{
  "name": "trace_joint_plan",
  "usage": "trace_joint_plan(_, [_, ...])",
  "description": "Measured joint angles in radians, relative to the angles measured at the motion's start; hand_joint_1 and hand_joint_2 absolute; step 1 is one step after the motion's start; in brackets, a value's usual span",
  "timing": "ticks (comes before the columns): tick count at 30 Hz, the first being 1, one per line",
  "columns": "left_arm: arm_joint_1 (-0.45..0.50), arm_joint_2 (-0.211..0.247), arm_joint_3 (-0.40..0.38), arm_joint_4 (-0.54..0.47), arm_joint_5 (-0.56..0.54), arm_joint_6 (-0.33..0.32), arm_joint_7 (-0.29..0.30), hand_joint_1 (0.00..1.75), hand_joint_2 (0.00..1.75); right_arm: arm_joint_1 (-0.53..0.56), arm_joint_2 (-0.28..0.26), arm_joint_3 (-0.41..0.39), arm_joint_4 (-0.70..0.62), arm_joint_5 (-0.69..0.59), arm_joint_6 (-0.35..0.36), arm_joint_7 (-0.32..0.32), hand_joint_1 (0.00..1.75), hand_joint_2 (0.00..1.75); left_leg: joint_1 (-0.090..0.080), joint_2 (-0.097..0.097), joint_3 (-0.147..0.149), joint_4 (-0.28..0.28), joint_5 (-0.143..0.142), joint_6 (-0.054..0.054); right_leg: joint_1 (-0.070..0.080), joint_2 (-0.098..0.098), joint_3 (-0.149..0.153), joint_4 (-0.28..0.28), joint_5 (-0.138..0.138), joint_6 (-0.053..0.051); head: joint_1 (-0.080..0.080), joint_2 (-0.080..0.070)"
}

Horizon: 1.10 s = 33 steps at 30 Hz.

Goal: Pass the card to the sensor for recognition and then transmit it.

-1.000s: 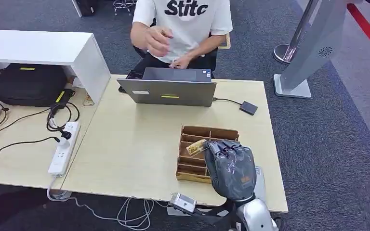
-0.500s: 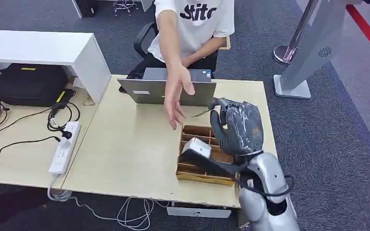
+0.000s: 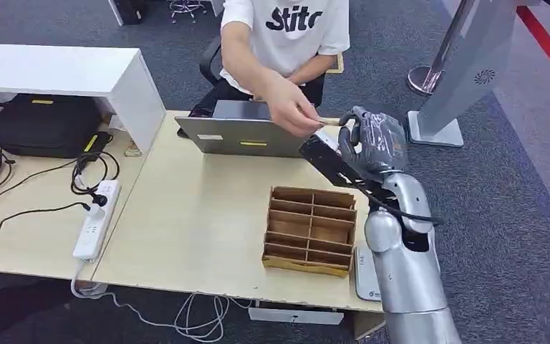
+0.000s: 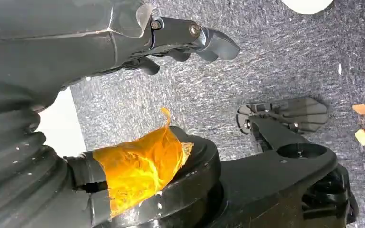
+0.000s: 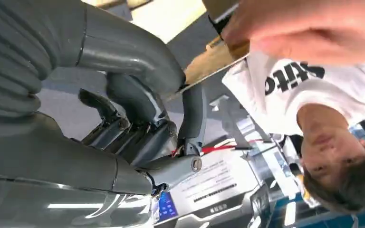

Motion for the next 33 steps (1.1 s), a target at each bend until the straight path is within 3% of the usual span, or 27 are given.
trace_joint_plan(7, [0.000, 0.000, -0.002, 0.000, -0.003, 0.004, -0.001, 0.00, 1.75, -0.019, 0.005, -0.050, 0.055, -0.174, 0.038, -0.058, 0.00, 1.75, 0.000, 0.000, 0.000, 0.000, 0.000, 0.000, 0.000, 0.000, 0.000, 0.000, 0.000, 0.000, 0.000, 0.000])
trace_joint_plan(13, [0.000, 0.000, -0.002, 0.000, 0.000, 0.010, -0.001, 0.00, 1.75, -0.020, 0.007, -0.098, 0.063, -0.207, 0.049, -0.058, 0.00, 1.75, 0.000, 0.001, 0.000, 0.000, 0.000, 0.000, 0.000, 0.001, 0.000, 0.000, 0.000, 0.000, 0.000, 0.000])
trace_joint_plan(16, [0.001, 0.000, -0.002, 0.000, 0.010, 0.010, -0.002, 0.00, 1.75, -0.019, 0.007, -0.146, 0.063, -0.289, 0.079, -0.049, 0.00, 1.75, 0.000, 0.001, 0.000, 0.000, 0.000, 0.000, 0.000, 0.001, -0.001, 0.000, 0.000, 0.000, 0.000, 0.000])
trace_joint_plan(21, [0.001, 0.004, -0.002, 0.000, 0.015, -0.009, -0.003, 0.00, 1.75, -0.006, -0.009, -0.279, 0.071, -0.476, 0.107, -0.074, 0.00, 1.75, 0.000, 0.000, 0.000, 0.000, 0.000, 0.000, 0.000, 0.000, -0.001, 0.000, 0.000, 0.000, 0.000, 0.000])
trace_joint_plan(24, [0.001, 0.009, -0.001, 0.000, 0.013, -0.011, -0.006, 0.00, 1.75, 0.014, -0.042, -0.409, 0.085, -0.620, 0.141, -0.112, 0.00, 1.75, 0.000, -0.001, -0.001, 0.001, 0.000, 0.000, 0.000, -0.002, 0.000, 0.000, 0.000, 0.000, 0.000, 0.000])
trace_joint_plan(28, [0.001, 0.012, -0.001, 0.000, 0.008, -0.011, -0.009, 0.00, 1.75, 0.037, -0.067, -0.529, 0.100, -0.676, 0.148, -0.126, 0.00, 1.75, -0.001, 0.001, -0.001, 0.001, 0.000, 0.001, -0.001, 0.001, -0.002, -0.001, 0.000, 0.000, 0.000, 0.000])
trace_joint_plan(30, [0.000, 0.013, -0.001, 0.000, 0.004, -0.011, -0.011, 0.00, 1.75, 0.052, -0.094, -0.602, 0.112, -0.788, 0.149, -0.128, 0.00, 1.75, -0.001, 0.000, 0.000, 0.001, -0.001, 0.001, 0.000, 0.000, -0.002, -0.001, 0.000, 0.000, 0.000, 0.000])
trace_joint_plan(33, [0.002, 0.013, -0.001, 0.000, 0.003, -0.009, -0.012, 0.00, 1.75, 0.100, -0.155, -0.766, 0.193, -0.990, 0.214, -0.188, 0.00, 1.75, 0.000, -0.010, -0.001, 0.001, -0.001, 0.001, 0.000, -0.010, 0.003, -0.002, -0.002, 0.002, 0.000, 0.000])
